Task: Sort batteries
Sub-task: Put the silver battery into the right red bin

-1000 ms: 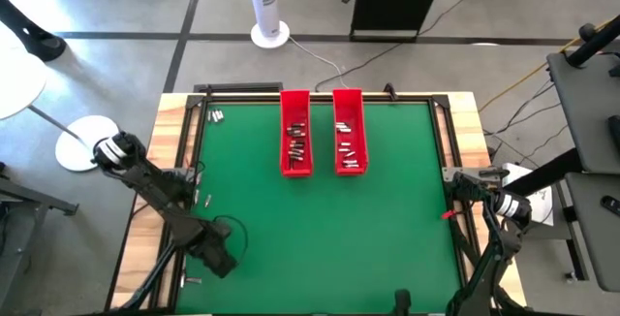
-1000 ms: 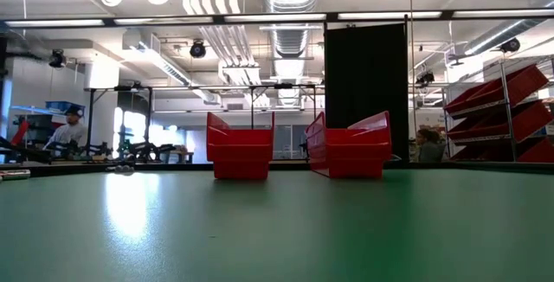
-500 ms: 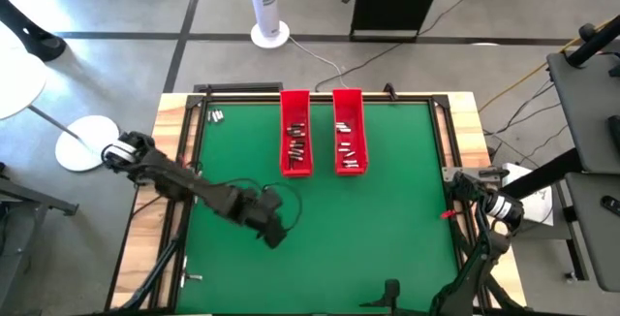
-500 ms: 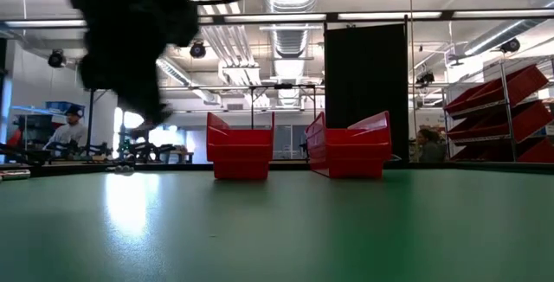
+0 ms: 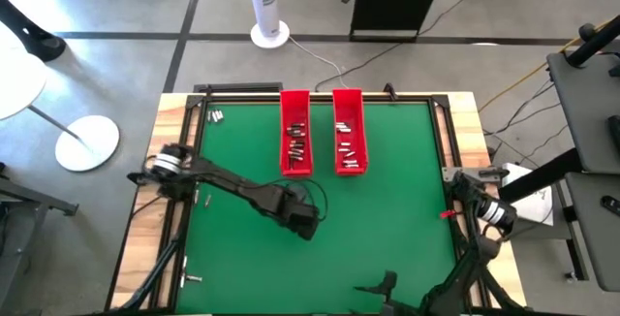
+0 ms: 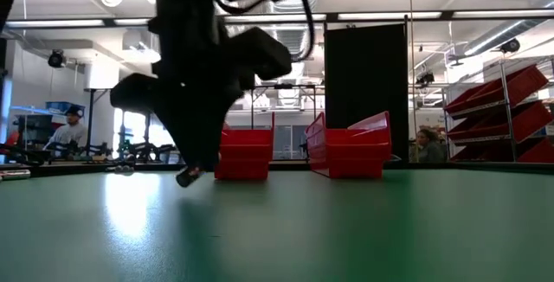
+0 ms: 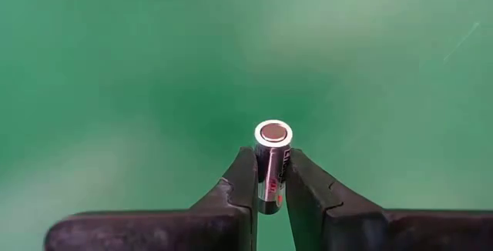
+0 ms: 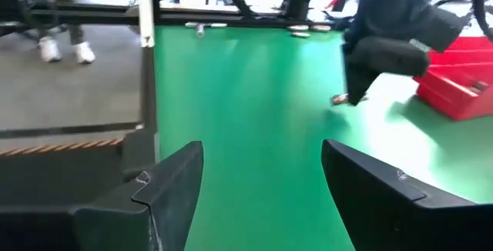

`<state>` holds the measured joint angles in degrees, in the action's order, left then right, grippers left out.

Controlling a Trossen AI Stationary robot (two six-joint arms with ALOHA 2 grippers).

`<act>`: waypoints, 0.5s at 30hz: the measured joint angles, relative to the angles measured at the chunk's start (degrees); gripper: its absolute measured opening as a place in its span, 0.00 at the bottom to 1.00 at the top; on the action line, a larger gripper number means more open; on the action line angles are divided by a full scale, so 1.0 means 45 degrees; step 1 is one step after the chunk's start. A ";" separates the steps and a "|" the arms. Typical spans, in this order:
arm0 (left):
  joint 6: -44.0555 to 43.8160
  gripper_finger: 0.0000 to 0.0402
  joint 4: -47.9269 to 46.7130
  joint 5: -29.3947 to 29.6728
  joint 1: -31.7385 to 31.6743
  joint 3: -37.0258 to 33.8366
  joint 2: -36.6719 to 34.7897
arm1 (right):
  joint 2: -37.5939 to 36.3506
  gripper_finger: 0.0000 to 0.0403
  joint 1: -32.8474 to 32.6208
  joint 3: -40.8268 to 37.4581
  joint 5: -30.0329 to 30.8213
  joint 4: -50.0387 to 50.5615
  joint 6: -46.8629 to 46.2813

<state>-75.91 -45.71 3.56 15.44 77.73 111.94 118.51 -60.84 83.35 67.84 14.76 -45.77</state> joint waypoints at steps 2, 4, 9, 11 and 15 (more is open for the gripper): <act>-0.0305 0.06 -0.0094 -0.0608 -0.0140 0.0465 0.0536 | 0.0182 0.65 0.0038 0.0000 0.0276 0.0030 -0.0364; -0.0679 0.07 -0.0113 -0.1007 -0.0261 0.0827 0.0938 | 0.0248 0.66 0.0030 0.0000 0.0293 0.0006 -0.0516; -0.1436 0.10 -0.0087 -0.1279 -0.0440 0.1423 0.1461 | 0.0251 0.68 0.0017 0.0000 0.0291 0.0183 -0.0517; -0.1732 0.11 -0.0034 -0.1306 -0.0493 0.1550 0.1533 | 0.0251 0.67 0.0011 0.0000 0.0291 0.0385 -0.0519; -0.2470 0.11 0.0599 -0.1301 -0.0636 0.1550 0.1541 | 0.0251 0.66 0.0014 0.0000 0.0253 0.0751 -0.0640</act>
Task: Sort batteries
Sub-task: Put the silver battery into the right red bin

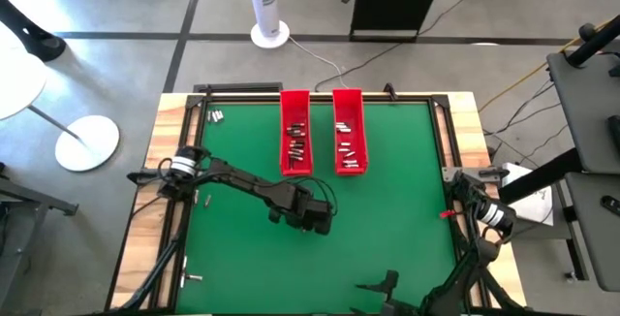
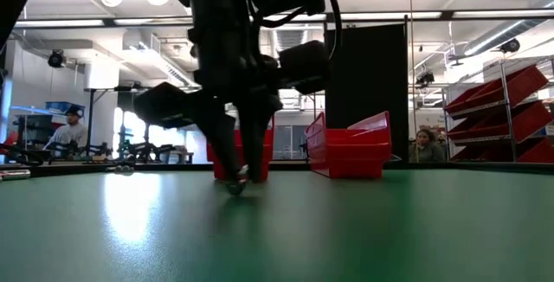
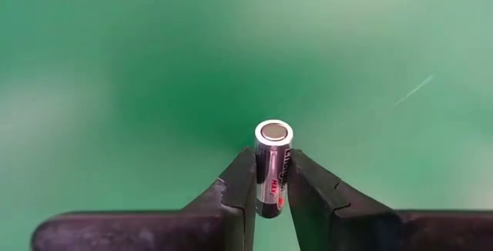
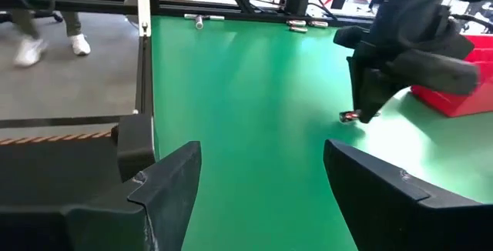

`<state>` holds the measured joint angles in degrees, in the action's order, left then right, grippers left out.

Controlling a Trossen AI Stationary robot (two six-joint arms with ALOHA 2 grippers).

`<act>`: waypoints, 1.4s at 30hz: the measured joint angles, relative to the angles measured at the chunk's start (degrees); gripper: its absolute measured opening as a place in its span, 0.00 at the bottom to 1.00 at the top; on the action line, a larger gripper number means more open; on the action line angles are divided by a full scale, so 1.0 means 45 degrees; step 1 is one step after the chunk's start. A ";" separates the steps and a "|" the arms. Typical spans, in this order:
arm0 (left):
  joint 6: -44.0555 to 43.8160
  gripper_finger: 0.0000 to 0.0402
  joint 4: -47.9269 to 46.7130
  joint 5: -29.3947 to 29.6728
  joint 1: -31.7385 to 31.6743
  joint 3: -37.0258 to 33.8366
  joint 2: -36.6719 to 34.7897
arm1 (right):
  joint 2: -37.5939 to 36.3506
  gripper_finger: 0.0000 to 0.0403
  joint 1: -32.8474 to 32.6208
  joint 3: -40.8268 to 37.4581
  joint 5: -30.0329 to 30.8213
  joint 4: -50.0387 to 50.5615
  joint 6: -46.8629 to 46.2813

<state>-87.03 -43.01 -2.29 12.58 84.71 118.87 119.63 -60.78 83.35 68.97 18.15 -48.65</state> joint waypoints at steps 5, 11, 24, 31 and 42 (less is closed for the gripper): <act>-0.0894 0.12 0.0478 0.0022 -0.0231 0.0000 -0.0015 | -0.0005 0.69 0.0114 0.0000 -0.0087 0.0019 -0.0370; -0.1108 0.22 0.1303 0.0079 -0.0320 -0.0013 -0.0053 | -0.0010 0.75 0.0175 0.0000 -0.0314 0.0342 -0.0712; 0.4171 0.40 0.1396 0.4925 0.1734 0.0172 -0.3267 | -0.0005 0.74 0.0335 -0.0019 -0.1473 0.5575 -0.6946; 0.4650 0.40 0.4891 0.9959 0.4659 -0.3591 -0.5204 | -0.0044 0.76 0.2064 -0.0034 -0.5029 1.0223 -1.4455; 1.0093 0.40 2.1803 1.0757 0.6856 -0.9624 -0.3157 | -0.0049 0.83 0.5011 -0.0034 -0.6931 1.0233 -1.5145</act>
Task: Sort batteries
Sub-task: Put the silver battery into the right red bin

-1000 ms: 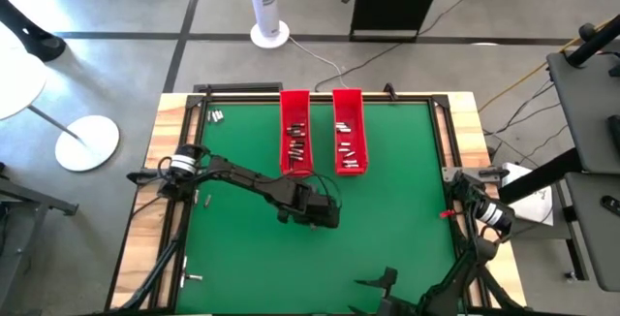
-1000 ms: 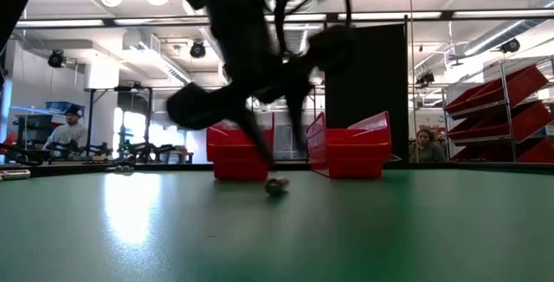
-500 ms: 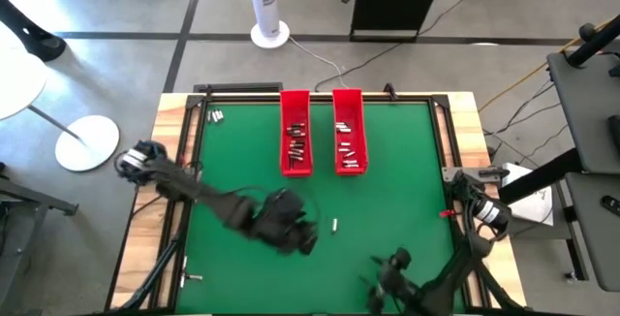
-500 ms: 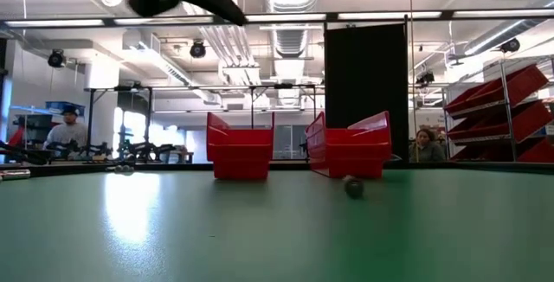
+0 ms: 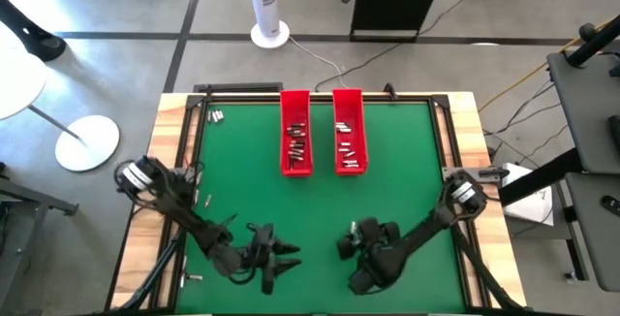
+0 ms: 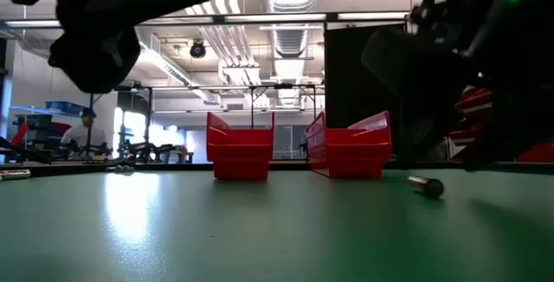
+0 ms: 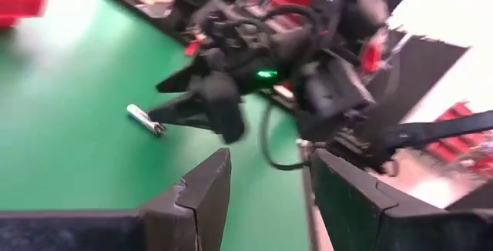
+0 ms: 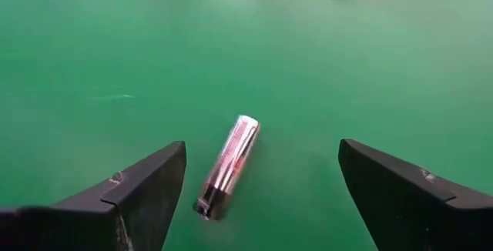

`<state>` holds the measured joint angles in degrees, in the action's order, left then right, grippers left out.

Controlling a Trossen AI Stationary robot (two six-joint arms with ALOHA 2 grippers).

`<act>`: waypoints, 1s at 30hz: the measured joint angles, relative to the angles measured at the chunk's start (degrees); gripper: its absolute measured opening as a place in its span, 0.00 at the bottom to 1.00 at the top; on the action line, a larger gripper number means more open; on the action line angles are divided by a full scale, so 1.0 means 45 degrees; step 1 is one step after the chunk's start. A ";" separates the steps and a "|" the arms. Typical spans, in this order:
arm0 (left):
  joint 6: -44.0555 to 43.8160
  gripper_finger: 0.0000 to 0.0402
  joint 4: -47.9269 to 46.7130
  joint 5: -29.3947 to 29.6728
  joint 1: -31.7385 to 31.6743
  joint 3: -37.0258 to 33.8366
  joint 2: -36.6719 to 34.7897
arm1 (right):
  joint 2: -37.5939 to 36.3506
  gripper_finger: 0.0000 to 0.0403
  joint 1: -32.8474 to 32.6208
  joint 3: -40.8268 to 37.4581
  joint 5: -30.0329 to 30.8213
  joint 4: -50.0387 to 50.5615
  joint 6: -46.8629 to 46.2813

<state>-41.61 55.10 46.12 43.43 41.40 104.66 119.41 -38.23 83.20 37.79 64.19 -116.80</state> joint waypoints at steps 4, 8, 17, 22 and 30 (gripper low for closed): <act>0.0330 0.40 0.2572 -0.0207 0.0009 -0.0430 0.0849 | 0.0039 0.80 0.0261 -0.0153 -0.0997 0.0060 -0.0893; 0.0764 0.40 0.2891 -0.0380 -0.0151 -0.0406 0.1001 | 0.0039 0.75 0.0339 -0.0764 -0.1792 0.0065 -0.2133; 0.2808 0.40 0.2927 -0.0755 -0.0327 0.0007 0.0405 | -0.0038 0.53 0.0391 -0.1505 -0.2821 -0.0768 -0.2478; 0.3706 0.40 0.2927 -0.0740 -0.0342 0.0300 0.0201 | 0.0000 0.38 0.0177 -0.1115 -0.3651 -0.0248 -0.1898; 0.4174 0.40 0.2893 -0.0736 -0.0332 0.0439 0.0058 | 0.0015 0.21 -0.0069 -0.1015 -0.3961 -0.0162 -0.1352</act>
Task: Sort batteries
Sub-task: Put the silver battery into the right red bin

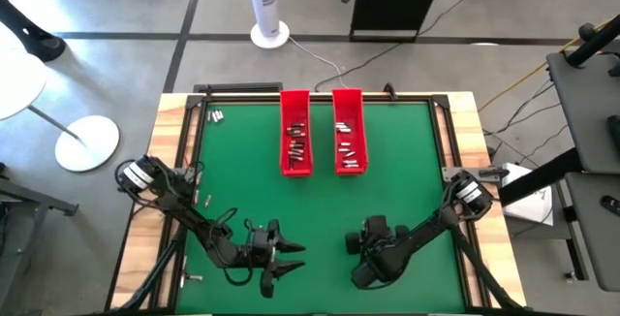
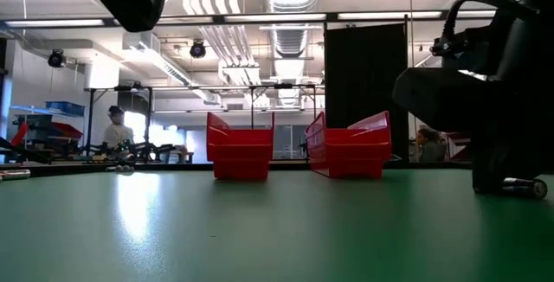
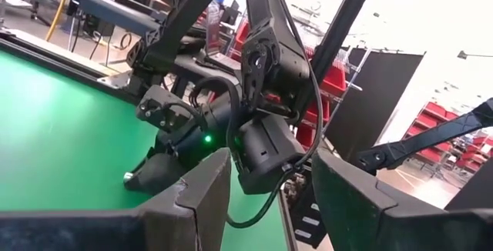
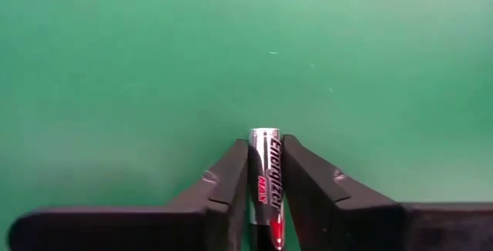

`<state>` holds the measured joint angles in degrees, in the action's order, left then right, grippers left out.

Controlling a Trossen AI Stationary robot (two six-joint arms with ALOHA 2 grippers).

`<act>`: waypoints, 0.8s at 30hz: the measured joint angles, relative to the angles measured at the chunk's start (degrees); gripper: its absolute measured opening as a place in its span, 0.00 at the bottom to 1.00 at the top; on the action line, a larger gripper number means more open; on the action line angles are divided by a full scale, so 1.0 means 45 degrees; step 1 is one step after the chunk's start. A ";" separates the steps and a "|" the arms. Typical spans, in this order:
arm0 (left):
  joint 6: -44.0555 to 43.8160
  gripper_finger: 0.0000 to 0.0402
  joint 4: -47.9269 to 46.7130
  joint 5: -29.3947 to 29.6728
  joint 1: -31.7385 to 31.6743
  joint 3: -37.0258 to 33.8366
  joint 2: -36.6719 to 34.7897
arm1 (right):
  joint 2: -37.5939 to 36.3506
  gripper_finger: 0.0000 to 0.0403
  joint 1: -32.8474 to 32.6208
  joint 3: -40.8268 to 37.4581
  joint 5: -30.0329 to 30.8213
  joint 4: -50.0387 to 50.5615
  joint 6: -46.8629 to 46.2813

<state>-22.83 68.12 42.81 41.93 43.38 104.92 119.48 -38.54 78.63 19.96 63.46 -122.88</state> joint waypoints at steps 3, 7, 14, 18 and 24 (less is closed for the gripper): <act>-0.0010 0.40 0.0000 0.0005 0.0000 0.0000 -0.0005 | 0.0000 0.15 -0.0010 -0.0005 -0.0013 -0.0033 0.0344; 0.0054 0.40 0.0000 0.0013 0.0000 0.0000 -0.0005 | 0.0000 0.11 -0.0010 -0.0010 -0.0083 -0.0069 0.0895; 0.0301 0.40 -0.0387 0.0034 0.0000 0.0000 -0.0005 | -0.0585 0.10 0.0245 0.0107 -0.0560 -0.0166 0.2373; 0.0306 0.40 -0.0935 0.0076 -0.0053 0.0005 -0.0005 | -0.1632 0.10 0.0291 0.0117 -0.1088 -0.0411 0.3856; 0.0306 0.40 -0.1654 0.0172 -0.0302 0.0005 -0.0010 | -0.3635 0.10 0.1403 0.0131 0.0123 -0.0237 0.8897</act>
<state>-21.45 60.67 43.58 40.57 43.40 104.88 103.12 -32.23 79.22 20.52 62.40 -82.85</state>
